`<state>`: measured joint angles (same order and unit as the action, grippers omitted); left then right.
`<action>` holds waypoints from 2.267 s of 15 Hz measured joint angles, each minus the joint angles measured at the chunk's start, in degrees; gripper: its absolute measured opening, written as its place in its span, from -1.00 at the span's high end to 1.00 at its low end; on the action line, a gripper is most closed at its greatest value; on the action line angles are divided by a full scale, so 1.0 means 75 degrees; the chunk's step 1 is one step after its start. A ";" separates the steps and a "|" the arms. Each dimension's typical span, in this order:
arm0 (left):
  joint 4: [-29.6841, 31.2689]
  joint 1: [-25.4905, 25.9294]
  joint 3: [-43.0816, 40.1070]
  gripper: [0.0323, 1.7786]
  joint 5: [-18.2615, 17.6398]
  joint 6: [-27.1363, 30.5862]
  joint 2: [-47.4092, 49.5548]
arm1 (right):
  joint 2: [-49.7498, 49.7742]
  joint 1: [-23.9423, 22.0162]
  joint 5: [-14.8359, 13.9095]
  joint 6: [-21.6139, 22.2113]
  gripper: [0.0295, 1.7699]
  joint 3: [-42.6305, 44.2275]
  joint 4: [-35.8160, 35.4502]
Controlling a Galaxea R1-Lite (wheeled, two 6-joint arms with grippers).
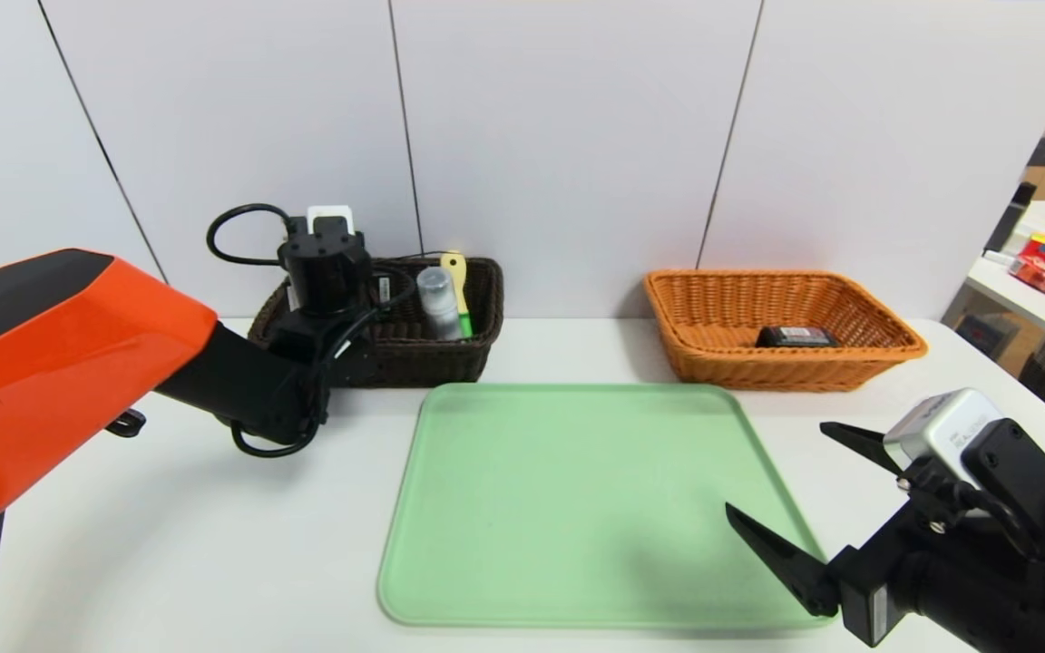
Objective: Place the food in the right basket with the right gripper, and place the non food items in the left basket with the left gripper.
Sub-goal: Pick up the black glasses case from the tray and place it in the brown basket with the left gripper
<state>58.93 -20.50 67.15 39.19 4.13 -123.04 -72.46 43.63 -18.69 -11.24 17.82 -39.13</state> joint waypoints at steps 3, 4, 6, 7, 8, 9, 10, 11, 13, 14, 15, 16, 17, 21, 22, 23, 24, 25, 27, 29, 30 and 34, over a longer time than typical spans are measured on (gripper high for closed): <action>0.0033 0.0026 -0.0005 -0.44 0.0000 0.0007 -0.0015 | -0.0049 0.0007 0.0000 -0.0059 -0.92 0.0023 -0.0008; 0.0029 0.0026 -0.0005 -0.50 0.0003 0.0007 -0.0011 | -0.0063 0.0008 0.0000 -0.0073 -0.92 0.0023 -0.0020; 0.0029 0.0029 -0.0023 -0.59 0.0000 0.0007 0.0010 | -0.0085 0.0015 0.0000 -0.0088 -0.92 0.0026 -0.0031; 0.0037 0.0029 -0.0052 -0.63 0.0003 0.0007 0.0033 | -0.0093 0.0018 0.0000 -0.0088 -0.92 0.0026 -0.0029; 0.0044 0.0029 -0.0093 -0.66 0.0003 0.0010 0.0070 | -0.0099 0.0015 0.0000 -0.0088 -0.92 0.0026 -0.0026; 0.0036 0.0029 -0.0137 -0.69 0.0003 0.0010 0.0122 | -0.0102 0.0018 -0.0003 -0.0088 -0.92 0.0026 -0.0029; 0.0033 0.0023 -0.0180 -0.72 0.0003 0.0018 0.0187 | -0.0111 0.0018 0.0000 -0.0088 -0.92 0.0026 -0.0029; 0.0029 0.0018 -0.0224 -0.75 0.0003 0.0021 0.0254 | -0.0128 0.0018 0.0000 -0.0076 -0.92 0.0026 -0.0031; 0.0029 0.0015 -0.0338 -0.78 0.0003 0.0021 0.0374 | -0.0154 0.0023 0.0000 -0.0073 -0.92 0.0026 -0.0034; 0.0029 0.0018 -0.0408 -0.80 0.0003 0.0021 0.0452 | -0.0163 0.0026 0.0002 -0.0076 -0.92 0.0026 -0.0034; 0.0026 0.0015 -0.0453 -0.81 0.0003 0.0018 0.0528 | -0.0169 0.0026 0.0000 -0.0085 -0.92 0.0026 -0.0034; 0.0029 0.0015 -0.0497 -0.83 0.0000 0.0021 0.0595 | -0.0172 0.0026 -0.0003 -0.0081 -0.92 0.0026 -0.0034; 0.0021 0.0011 -0.0536 -0.84 -0.0003 0.0033 0.0671 | -0.0176 0.0026 0.0000 -0.0081 -0.92 0.0026 -0.0046; 0.0018 -0.0003 -0.0603 -0.87 -0.0005 0.0138 0.0904 | -0.0172 0.0026 0.0002 -0.0099 -0.92 0.0020 -0.0044; 0.0010 -0.0003 -0.0608 -0.87 -0.0005 0.0146 0.0959 | -0.0172 0.0029 0.0000 -0.0099 -0.92 0.0016 -0.0044; 0.0000 -0.0007 -0.0618 -0.88 -0.0005 0.0146 0.1011 | -0.0169 0.0050 -0.0007 -0.0096 -0.92 0.0015 -0.0044; -0.0015 -0.0010 -0.0618 -0.88 -0.0005 0.0154 0.1061 | -0.0169 0.0080 -0.0029 -0.0088 -0.92 0.0015 -0.0037; -0.0015 -0.0010 -0.0621 -0.88 -0.0005 0.0154 0.1110 | -0.0163 0.0093 -0.0036 -0.0091 -0.92 0.0015 -0.0037; -0.0037 -0.0033 -0.0621 -0.88 -0.0008 0.0239 0.1227 | -0.0154 0.0135 -0.0044 -0.0085 -0.92 0.0015 -0.0037; -0.0041 -0.0059 -0.0603 -0.89 -0.0015 0.0323 0.1344 | -0.0146 0.0161 -0.0059 -0.0085 -0.92 0.0015 -0.0034; -0.0041 -0.0070 -0.0592 -0.90 -0.0018 0.0385 0.1393 | -0.0140 0.0166 -0.0062 -0.0085 -0.92 0.0008 -0.0037; -0.0044 -0.0122 -0.0611 -0.90 -0.0018 0.0418 0.1609 | -0.0119 0.0169 -0.0062 -0.0085 -0.92 -0.0010 -0.0034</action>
<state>58.60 -21.42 62.56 39.06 7.27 -110.97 -73.35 44.90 -19.15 -11.87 17.75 -39.39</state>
